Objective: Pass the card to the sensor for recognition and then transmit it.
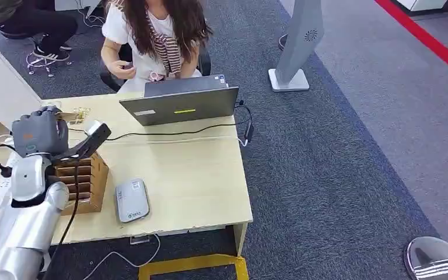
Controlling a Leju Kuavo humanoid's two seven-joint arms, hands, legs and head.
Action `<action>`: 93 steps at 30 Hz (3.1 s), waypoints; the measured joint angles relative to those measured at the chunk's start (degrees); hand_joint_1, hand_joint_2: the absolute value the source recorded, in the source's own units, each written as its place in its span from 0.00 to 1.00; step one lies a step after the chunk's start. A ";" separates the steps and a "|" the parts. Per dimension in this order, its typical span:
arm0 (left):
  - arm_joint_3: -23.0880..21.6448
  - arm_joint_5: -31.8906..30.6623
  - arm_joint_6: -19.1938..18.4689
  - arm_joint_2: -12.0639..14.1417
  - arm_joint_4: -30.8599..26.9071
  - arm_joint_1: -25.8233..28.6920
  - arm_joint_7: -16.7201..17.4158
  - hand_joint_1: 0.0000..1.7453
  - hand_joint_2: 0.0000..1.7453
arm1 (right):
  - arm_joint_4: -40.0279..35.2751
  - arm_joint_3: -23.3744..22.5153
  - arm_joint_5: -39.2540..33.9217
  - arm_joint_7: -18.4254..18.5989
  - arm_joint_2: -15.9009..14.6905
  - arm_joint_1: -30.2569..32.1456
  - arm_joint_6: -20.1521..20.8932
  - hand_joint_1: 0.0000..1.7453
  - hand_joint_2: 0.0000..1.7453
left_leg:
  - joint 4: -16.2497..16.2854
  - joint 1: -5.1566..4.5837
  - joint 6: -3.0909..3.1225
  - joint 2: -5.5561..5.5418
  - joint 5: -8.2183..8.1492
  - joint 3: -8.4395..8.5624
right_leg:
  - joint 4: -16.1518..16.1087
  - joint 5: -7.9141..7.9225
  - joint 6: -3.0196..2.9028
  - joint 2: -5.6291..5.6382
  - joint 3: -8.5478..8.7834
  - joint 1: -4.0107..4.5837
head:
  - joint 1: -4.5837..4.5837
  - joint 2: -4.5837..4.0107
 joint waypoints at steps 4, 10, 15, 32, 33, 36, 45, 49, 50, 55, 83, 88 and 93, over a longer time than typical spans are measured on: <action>-2.52 1.83 -1.90 -1.20 -5.16 5.60 -0.83 1.00 1.00 | 0.00 -0.20 -0.50 -0.04 0.09 0.03 -0.54 0.00 1.00 | 0.00 -0.01 0.01 0.00 -0.01 -0.05 | -0.02 -0.01 0.01 -0.01 -0.02 0.00 | 0.00 0.00; -6.50 3.43 -7.23 -1.70 -11.21 10.48 0.37 1.00 1.00 | 0.00 -1.20 -0.61 -0.22 0.15 0.14 -0.66 0.00 1.00 | 0.00 0.00 0.01 -0.01 -0.01 -0.10 | -0.03 0.00 0.01 -0.01 -0.08 0.00 | -0.02 0.00; -8.94 3.82 -10.93 -1.70 -14.28 12.09 1.60 1.00 1.00 | 0.00 -1.88 -0.61 -0.22 0.17 0.17 -0.74 0.00 1.00 | 0.00 0.00 0.00 -0.02 0.00 -0.10 | -0.02 0.00 0.01 -0.03 -0.08 0.00 | -0.02 0.00; -13.62 4.85 -19.85 -0.37 -14.80 13.66 5.38 1.00 1.00 | 0.00 -3.41 0.09 0.42 0.44 0.18 -1.16 0.00 1.00 | 0.00 0.00 0.00 -0.01 0.00 -0.12 | -0.02 0.00 0.01 -0.03 -0.09 0.00 | -0.02 0.00; -13.73 4.85 -19.87 -0.33 -14.67 13.73 5.47 1.00 1.00 | -0.02 -3.50 0.09 0.42 0.46 0.18 -1.16 0.00 1.00 | 0.00 0.00 0.00 -0.02 0.00 -0.12 | -0.02 0.00 0.01 -0.03 -0.09 0.00 | -0.02 0.00; -13.84 4.87 -19.87 -0.17 -14.48 13.90 5.49 1.00 1.00 | 0.00 -3.80 0.11 0.46 0.48 0.19 -1.25 0.00 1.00 | 0.00 0.00 0.00 -0.02 0.00 -0.12 | -0.02 0.00 0.01 -0.03 -0.09 0.00 | -0.02 0.00; -13.88 4.85 -20.11 -0.09 -14.45 13.93 5.77 1.00 1.00 | 0.00 -3.89 0.13 0.50 0.50 0.18 -1.33 0.00 1.00 | 0.00 0.00 0.00 -0.02 0.00 -0.12 | -0.02 0.00 0.01 -0.04 -0.09 0.00 | -0.02 0.00; -14.14 4.87 -21.07 -0.09 -13.69 14.35 6.65 1.00 1.00 | -0.02 -3.91 0.57 0.66 0.52 0.18 -1.29 0.00 1.00 | 0.00 0.00 0.00 -0.02 0.00 -0.13 | -0.02 0.00 0.01 -0.03 -0.09 0.00 | -0.02 0.00; -14.32 5.03 -21.07 -0.09 -13.38 14.57 6.98 1.00 1.00 | 0.00 -3.93 0.61 0.70 0.52 0.18 -1.27 0.00 1.00 | 0.00 0.00 0.00 -0.02 0.00 -0.12 | -0.02 0.00 0.01 -0.03 -0.09 0.00 | 0.00 0.00; -14.78 5.38 -21.03 -0.11 -11.98 15.57 7.43 1.00 1.00 | -0.02 -4.09 0.79 0.74 0.59 0.17 -1.22 0.00 1.00 | 0.00 0.00 0.00 -0.02 0.00 -0.13 | -0.02 0.00 0.01 -0.04 -0.10 0.00 | -0.02 0.00; -16.37 6.97 -19.19 -1.18 -4.25 12.33 8.07 1.00 1.00 | -0.02 -4.72 3.06 1.09 0.61 0.15 -0.57 0.00 1.00 | 0.00 0.00 0.02 -0.04 0.24 -0.05 | -0.02 0.18 0.02 -0.09 -0.04 0.00 | -0.02 0.00; -16.35 6.44 -17.83 -1.22 -6.60 8.13 8.31 1.00 1.00 | -0.02 -4.76 3.59 0.90 0.61 0.16 -0.57 0.00 1.00 | 0.00 0.00 0.08 -0.07 0.32 -0.29 | -0.01 0.29 0.05 -0.12 -0.20 0.00 | -0.02 0.00; -15.89 1.70 -8.54 -0.59 -9.34 3.16 7.67 1.00 1.00 | 0.00 -4.83 5.24 0.48 0.61 0.17 -0.48 0.00 1.00 | 0.07 0.01 0.07 -0.18 0.35 -0.48 | -0.01 0.31 0.07 -0.20 -0.33 0.01 | 0.00 0.00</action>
